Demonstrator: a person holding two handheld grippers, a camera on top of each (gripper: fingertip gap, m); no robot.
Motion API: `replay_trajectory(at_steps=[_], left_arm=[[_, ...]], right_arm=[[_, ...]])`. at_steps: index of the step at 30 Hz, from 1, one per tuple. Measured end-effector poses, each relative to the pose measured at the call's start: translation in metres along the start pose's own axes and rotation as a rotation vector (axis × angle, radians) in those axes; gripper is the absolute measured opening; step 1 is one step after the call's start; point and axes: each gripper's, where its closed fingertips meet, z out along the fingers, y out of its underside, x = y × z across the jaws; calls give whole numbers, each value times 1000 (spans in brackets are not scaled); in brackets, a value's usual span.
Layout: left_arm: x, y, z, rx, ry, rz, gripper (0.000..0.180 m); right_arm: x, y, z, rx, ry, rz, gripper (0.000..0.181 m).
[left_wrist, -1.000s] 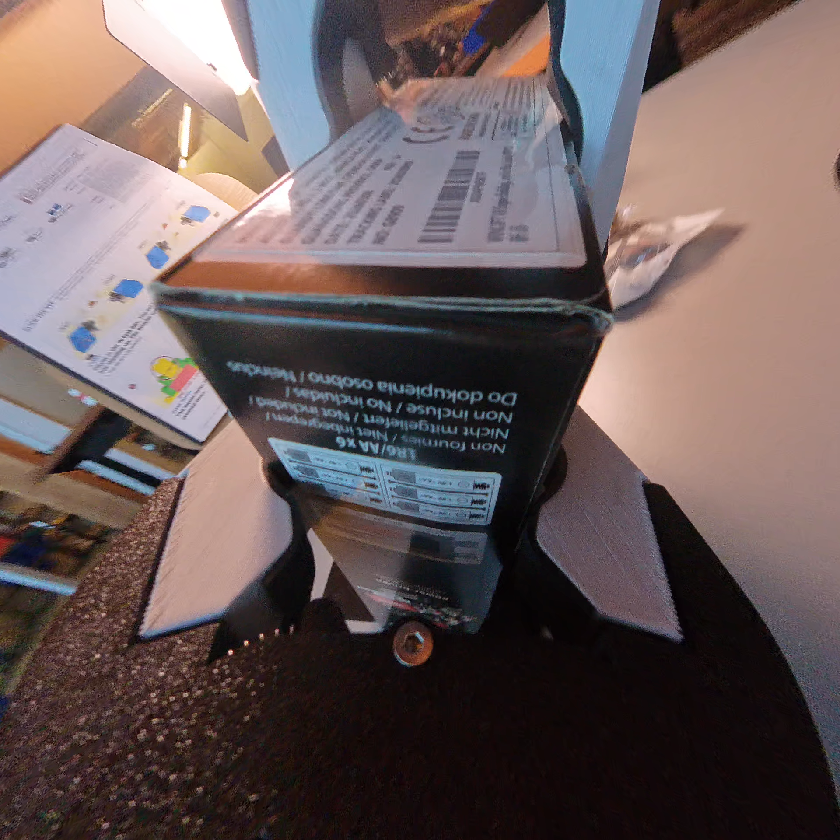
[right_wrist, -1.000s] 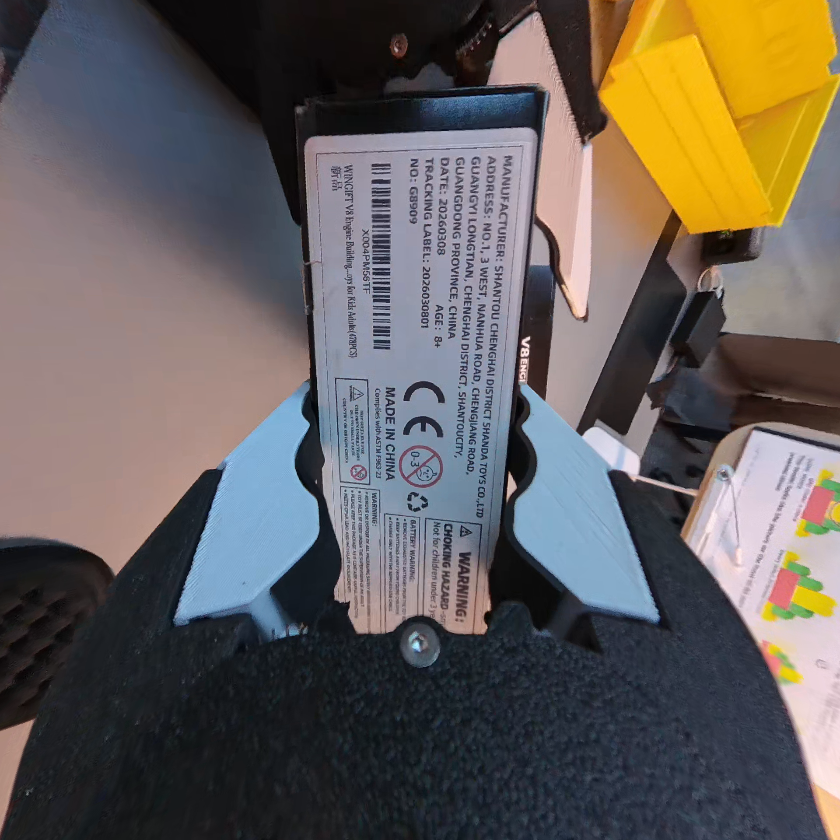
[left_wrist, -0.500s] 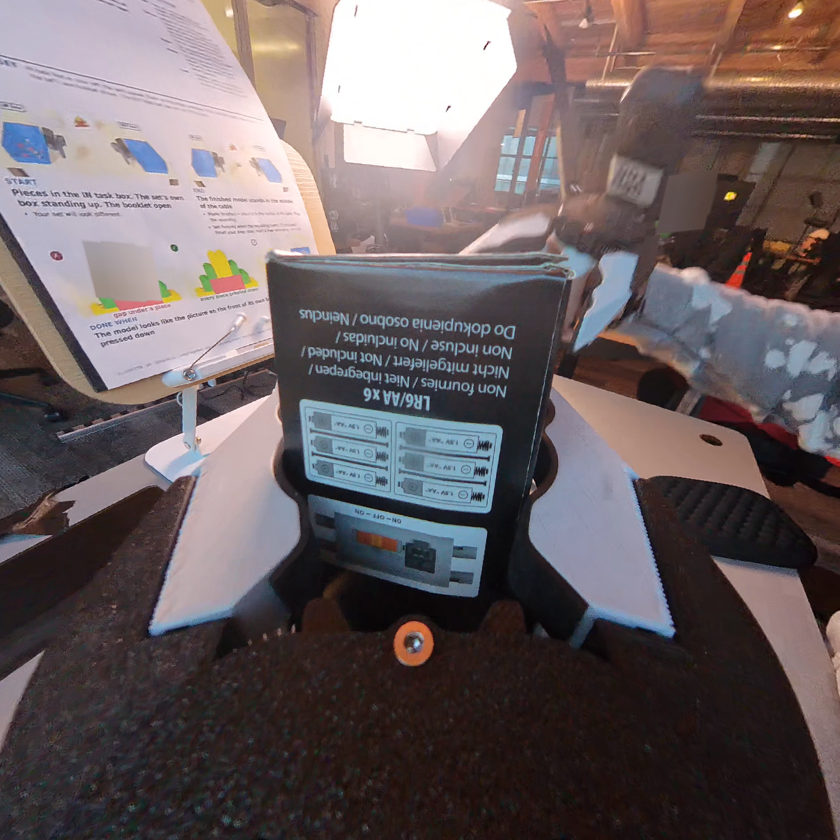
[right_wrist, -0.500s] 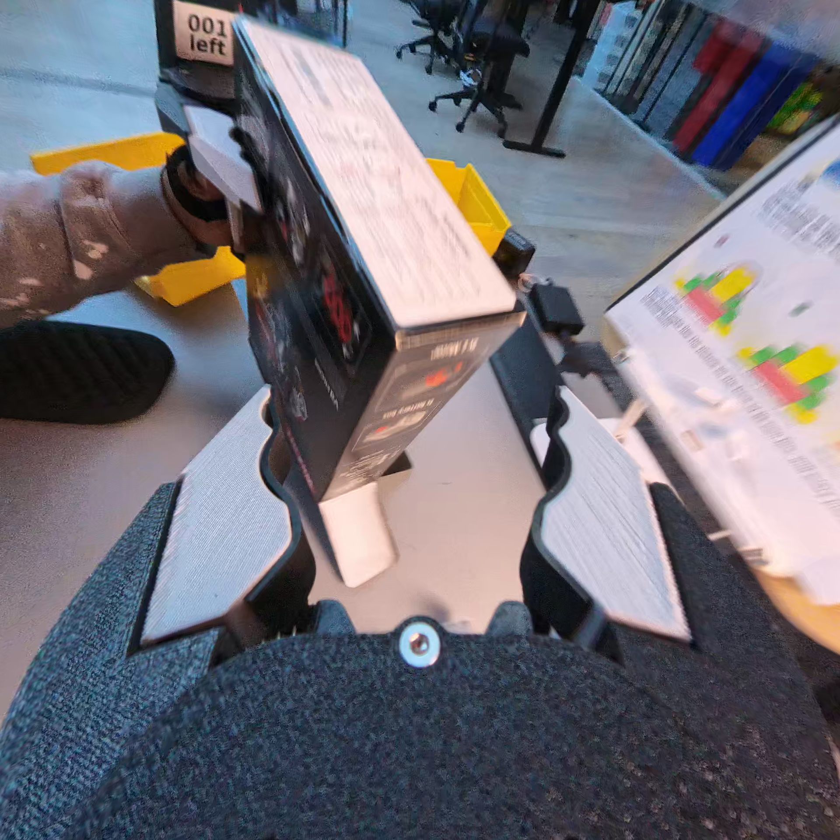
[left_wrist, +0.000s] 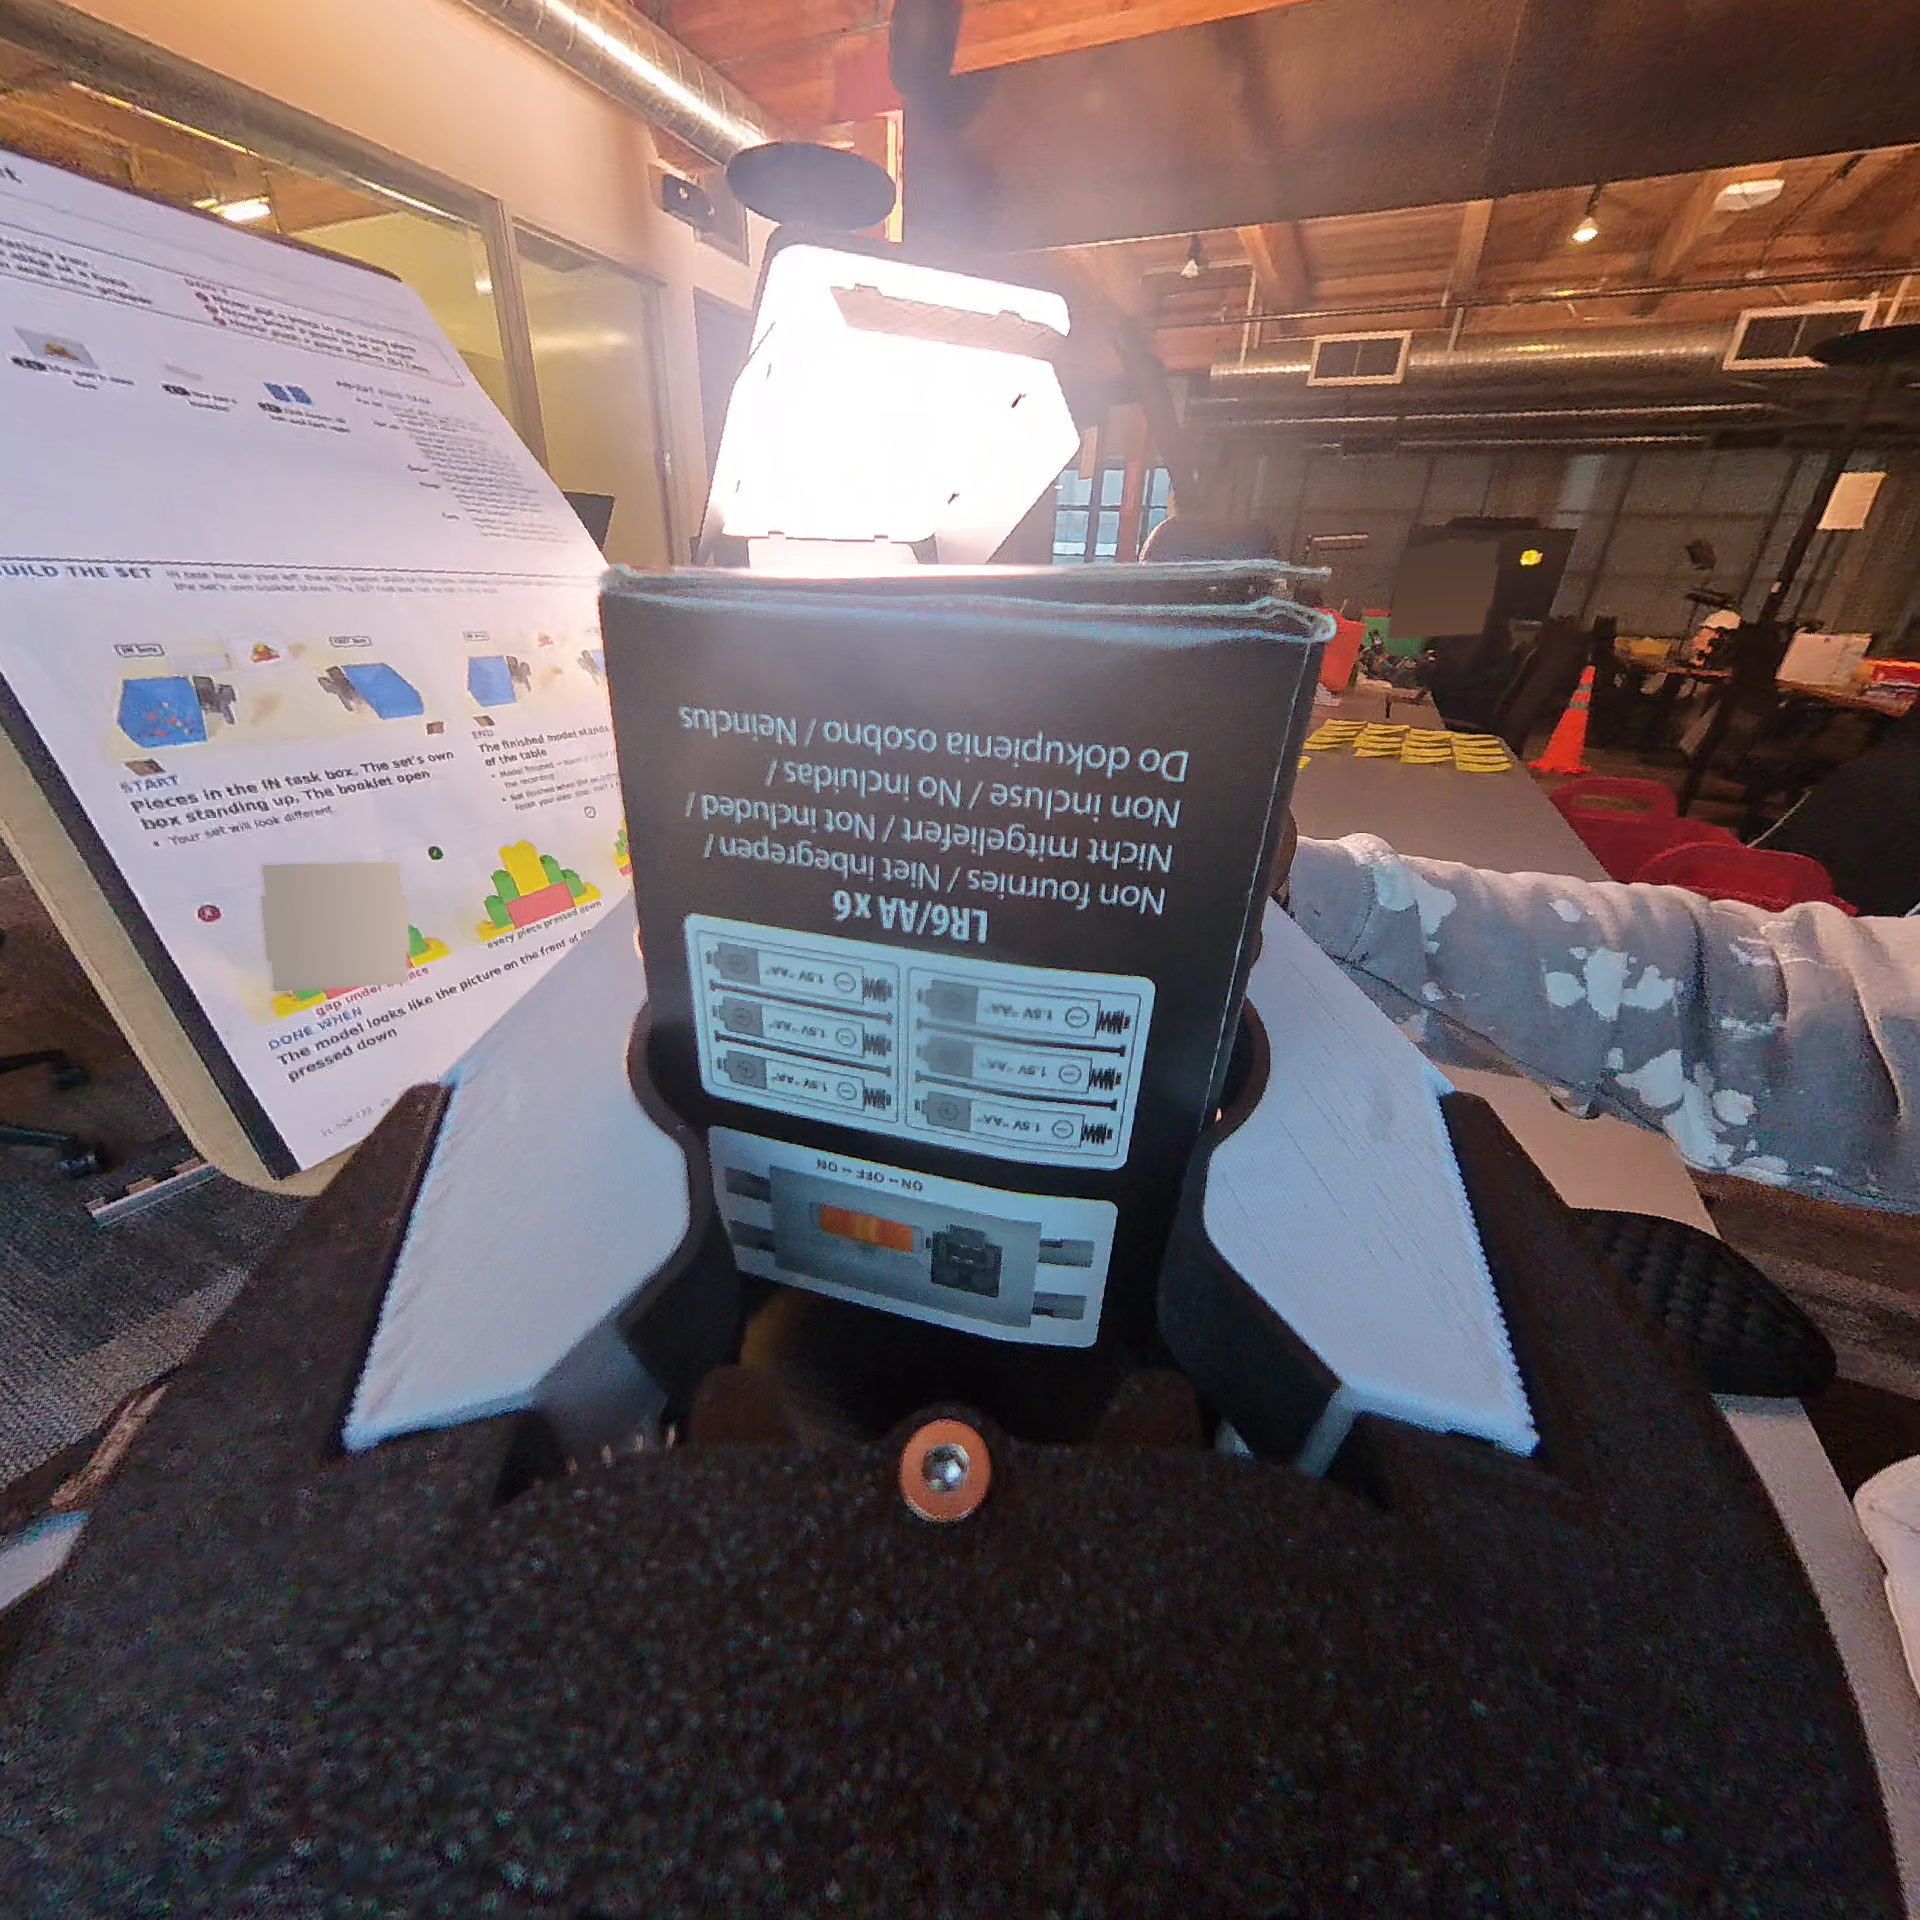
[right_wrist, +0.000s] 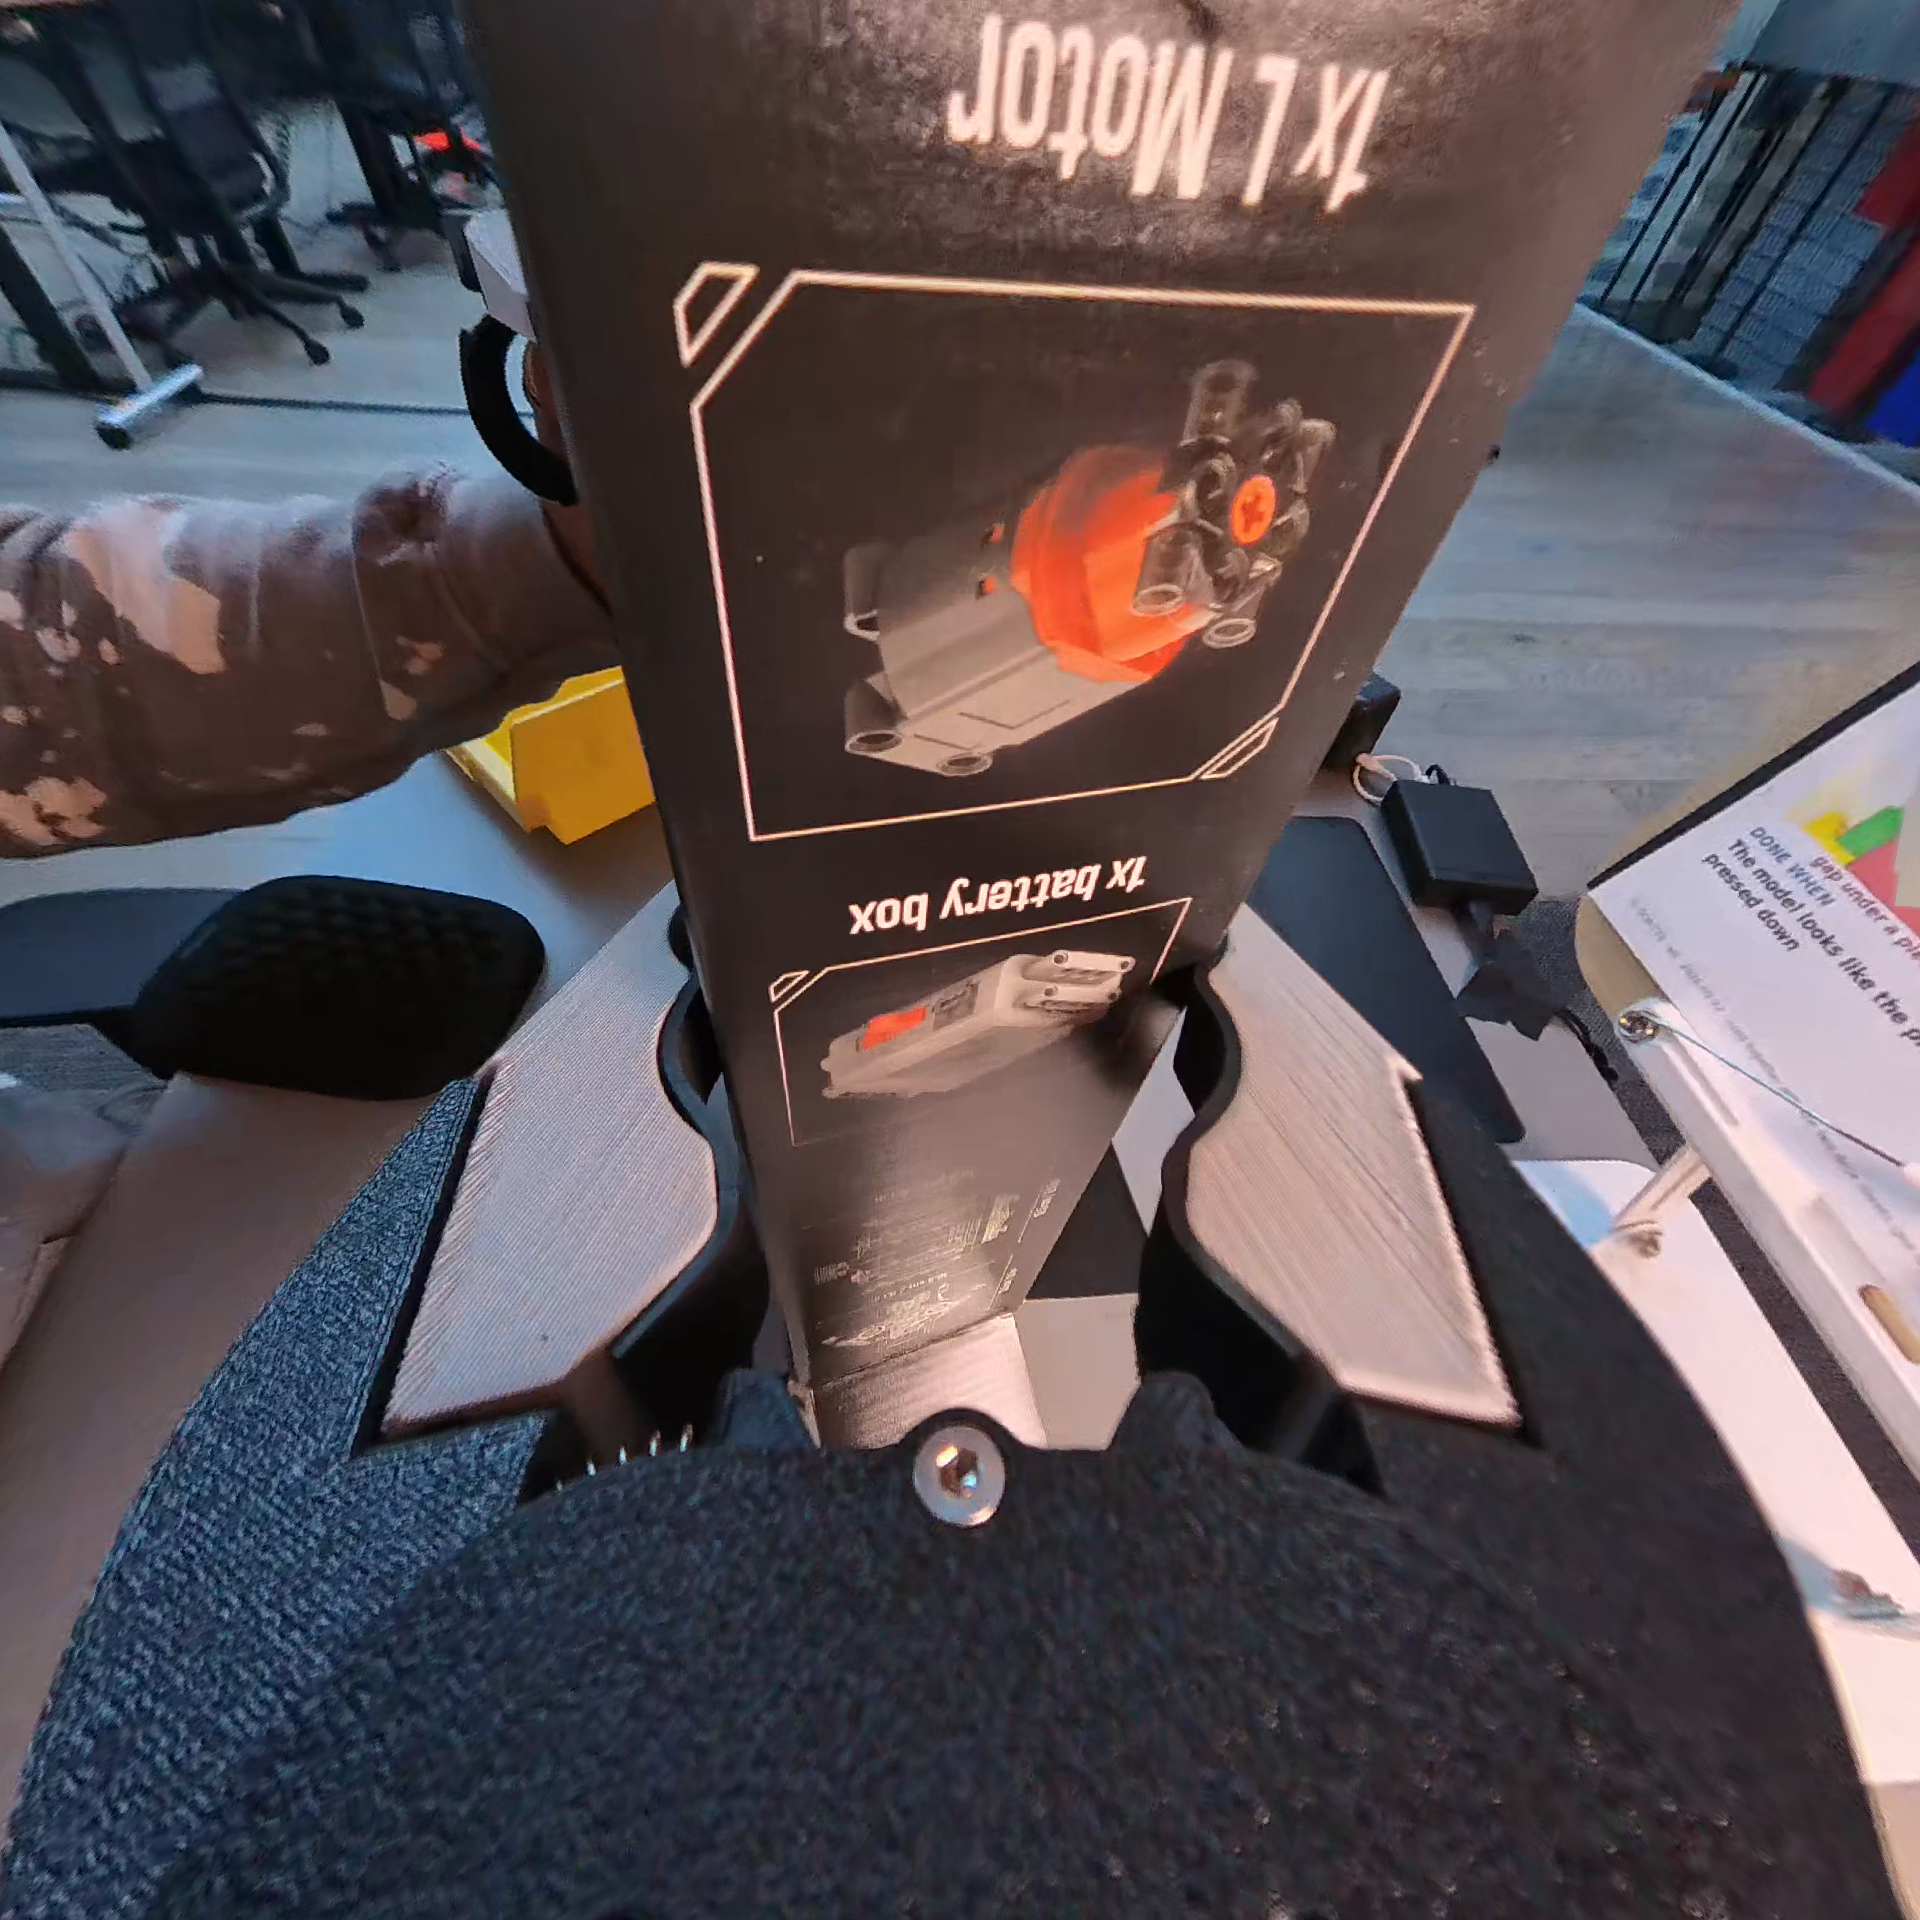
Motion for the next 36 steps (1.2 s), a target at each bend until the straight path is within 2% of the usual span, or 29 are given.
replay_trajectory(at_steps=[6,13,18,25,32,36], left_arm=[[-2,-7,-1,29,18,11,99],[3,-21,-3,-54,-15,231,98],[19,-9,-10,-55,-31,351,98],[52,7,-14,-94,-66,560,98],[85,22,-15,-107,-55,635,98],[113,23,-11,-112,-47,766,97]], right_arm=[[2,-7,2,38,30,-25,89],[9,-23,-1,6,90,-153,87],[0,-13,1,12,122,-238,86],[-16,9,-3,-63,175,-338,87],[-42,26,-14,-71,205,-380,87],[-54,25,-31,-60,286,-466,89]])
